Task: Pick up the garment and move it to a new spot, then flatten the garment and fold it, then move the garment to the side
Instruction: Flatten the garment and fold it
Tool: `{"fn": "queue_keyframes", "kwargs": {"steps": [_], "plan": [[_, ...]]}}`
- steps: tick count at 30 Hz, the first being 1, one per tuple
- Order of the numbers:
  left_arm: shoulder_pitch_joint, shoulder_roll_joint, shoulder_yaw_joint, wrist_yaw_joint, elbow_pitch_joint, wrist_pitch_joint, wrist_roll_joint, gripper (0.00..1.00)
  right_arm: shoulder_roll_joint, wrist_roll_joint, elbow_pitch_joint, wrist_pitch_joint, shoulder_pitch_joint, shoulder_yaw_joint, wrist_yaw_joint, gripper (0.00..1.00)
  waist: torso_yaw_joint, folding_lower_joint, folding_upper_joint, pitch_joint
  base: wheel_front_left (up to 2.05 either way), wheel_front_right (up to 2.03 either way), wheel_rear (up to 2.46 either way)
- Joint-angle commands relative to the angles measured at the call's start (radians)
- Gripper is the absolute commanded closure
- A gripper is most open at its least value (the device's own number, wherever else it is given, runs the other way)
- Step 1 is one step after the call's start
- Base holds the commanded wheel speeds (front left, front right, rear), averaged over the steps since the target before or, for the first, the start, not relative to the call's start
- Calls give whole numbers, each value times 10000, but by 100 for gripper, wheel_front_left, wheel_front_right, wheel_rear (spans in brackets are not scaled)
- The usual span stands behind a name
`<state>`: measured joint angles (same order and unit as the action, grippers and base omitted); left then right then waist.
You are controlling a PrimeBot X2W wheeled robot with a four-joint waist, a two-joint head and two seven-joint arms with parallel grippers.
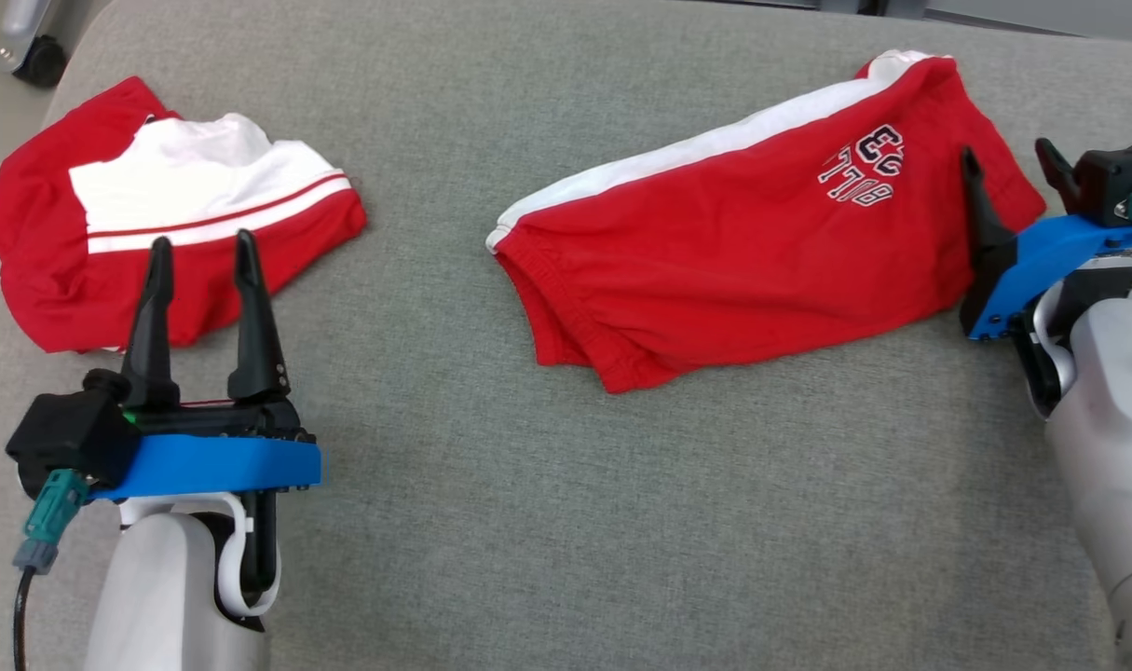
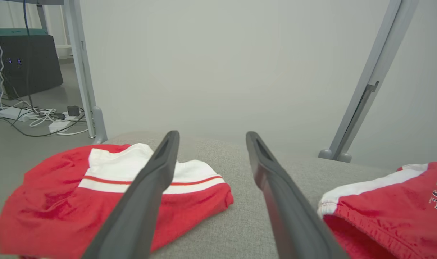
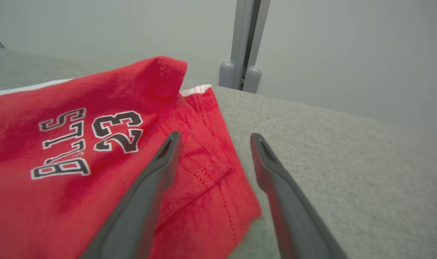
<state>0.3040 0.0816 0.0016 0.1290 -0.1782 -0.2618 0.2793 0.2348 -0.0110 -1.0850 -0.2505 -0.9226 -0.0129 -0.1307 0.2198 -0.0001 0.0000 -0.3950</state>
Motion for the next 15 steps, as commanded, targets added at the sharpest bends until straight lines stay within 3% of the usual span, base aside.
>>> {"fn": "queue_keyframes", "kwargs": {"steps": [1,8,9,10,11,15], "plan": [[-119,-99,117,19,61,-47,-82,0,175,193,-323,85,-172,-185,-1,0,135,1,0,-106,0,0,0],[-333,-227,173,21,175,-47,-193,0,40,480,-1136,356,-223,-513,-1,0,223,1,0,-126,0,0,0],[-363,-242,163,21,168,-47,-210,0,-31,464,-1244,402,-192,-525,-1,19,212,1,0,-117,0,0,0],[-355,-255,143,21,148,-47,-228,0,-96,402,-1304,386,-171,-555,-3,95,194,1,0,-106,0,0,0],[-323,-266,109,21,115,-47,-256,0,-149,352,-1343,344,-174,-584,-3,100,173,1,0,-94,0,0,0],[-329,-287,82,22,59,-48,-332,0,-309,128,-1288,95,-166,-670,-1,100,13,1,0,24,0,0,0]]}}
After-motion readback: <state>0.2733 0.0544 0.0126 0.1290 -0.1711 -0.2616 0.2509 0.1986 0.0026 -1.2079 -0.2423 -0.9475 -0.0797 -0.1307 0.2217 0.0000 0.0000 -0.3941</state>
